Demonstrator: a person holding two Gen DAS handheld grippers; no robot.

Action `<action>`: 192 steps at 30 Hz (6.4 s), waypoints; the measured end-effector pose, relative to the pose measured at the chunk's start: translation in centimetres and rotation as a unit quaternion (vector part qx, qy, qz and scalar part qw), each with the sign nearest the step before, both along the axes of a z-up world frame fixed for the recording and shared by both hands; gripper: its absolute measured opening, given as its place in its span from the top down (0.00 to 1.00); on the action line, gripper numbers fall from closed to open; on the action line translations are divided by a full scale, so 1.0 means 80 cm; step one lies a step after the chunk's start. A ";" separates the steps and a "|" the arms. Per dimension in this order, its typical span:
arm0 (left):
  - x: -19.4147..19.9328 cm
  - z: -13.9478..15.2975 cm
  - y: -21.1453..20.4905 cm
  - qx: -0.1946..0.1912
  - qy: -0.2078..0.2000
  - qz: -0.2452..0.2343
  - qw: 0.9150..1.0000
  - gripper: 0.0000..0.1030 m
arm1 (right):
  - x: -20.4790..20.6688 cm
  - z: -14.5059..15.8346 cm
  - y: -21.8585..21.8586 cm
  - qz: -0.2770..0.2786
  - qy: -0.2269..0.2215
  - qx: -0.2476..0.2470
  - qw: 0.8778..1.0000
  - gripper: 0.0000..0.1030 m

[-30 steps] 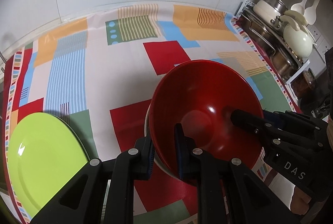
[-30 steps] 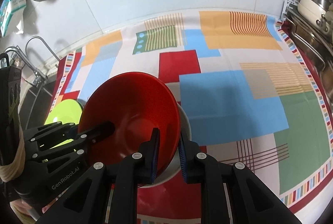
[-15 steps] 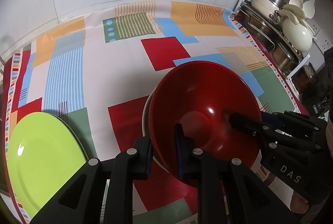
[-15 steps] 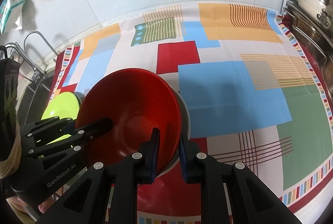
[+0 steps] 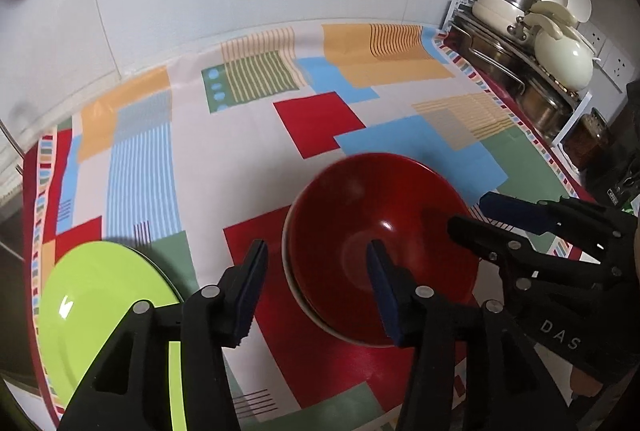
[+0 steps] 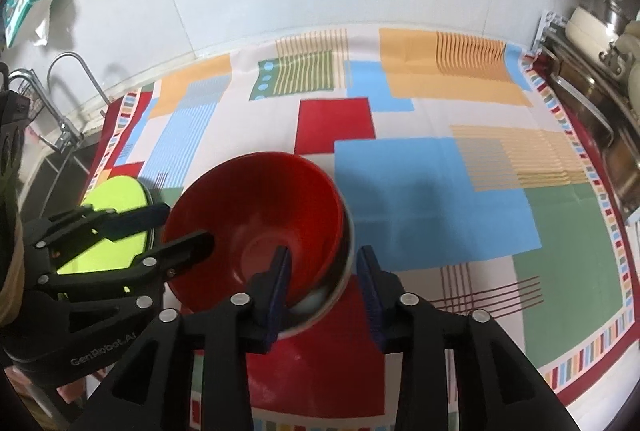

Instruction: Organize plates and bowls

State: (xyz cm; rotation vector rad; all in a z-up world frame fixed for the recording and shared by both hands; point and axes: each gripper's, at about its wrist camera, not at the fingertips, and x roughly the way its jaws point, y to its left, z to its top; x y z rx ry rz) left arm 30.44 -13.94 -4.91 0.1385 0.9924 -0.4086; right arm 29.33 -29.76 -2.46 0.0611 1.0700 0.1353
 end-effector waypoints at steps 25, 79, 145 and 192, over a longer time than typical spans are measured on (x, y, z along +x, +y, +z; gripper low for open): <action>0.019 -0.033 0.011 0.012 0.034 0.041 0.999 0.48 | 0.013 -0.014 -0.020 -0.053 -0.006 0.009 0.999 0.57; 0.021 -0.052 0.015 -0.025 0.097 0.079 0.992 0.69 | 0.018 -0.053 -0.005 -0.073 0.078 0.076 0.991 0.75; -0.031 -0.035 0.324 -0.031 0.107 0.207 0.972 0.70 | 0.004 -0.051 0.294 0.049 0.133 0.107 0.984 0.75; -0.238 0.044 0.279 0.033 -0.139 0.211 0.967 0.04 | -0.181 0.063 0.211 -0.014 -0.131 -0.006 0.991 0.15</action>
